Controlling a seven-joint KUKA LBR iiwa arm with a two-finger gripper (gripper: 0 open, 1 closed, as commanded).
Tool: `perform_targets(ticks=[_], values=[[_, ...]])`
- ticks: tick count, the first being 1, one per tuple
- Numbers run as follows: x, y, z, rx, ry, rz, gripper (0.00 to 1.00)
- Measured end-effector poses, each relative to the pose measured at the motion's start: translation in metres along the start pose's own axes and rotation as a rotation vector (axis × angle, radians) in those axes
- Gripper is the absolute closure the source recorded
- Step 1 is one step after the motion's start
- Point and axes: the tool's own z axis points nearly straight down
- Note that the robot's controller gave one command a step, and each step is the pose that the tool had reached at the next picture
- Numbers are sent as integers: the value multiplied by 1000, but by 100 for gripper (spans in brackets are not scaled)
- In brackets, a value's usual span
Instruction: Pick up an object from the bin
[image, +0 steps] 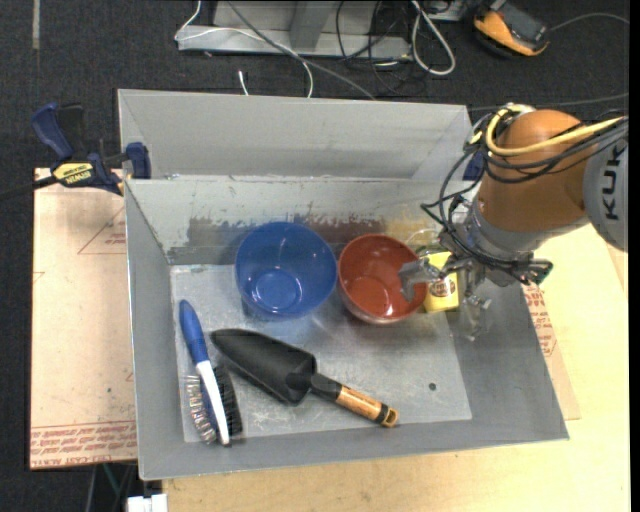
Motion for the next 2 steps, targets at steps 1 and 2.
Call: perform_targets(ticks=[1,2], values=[[-10,-12,37,2,-3,-220,0],[-12,-3,28,0,-4,-201,100]])
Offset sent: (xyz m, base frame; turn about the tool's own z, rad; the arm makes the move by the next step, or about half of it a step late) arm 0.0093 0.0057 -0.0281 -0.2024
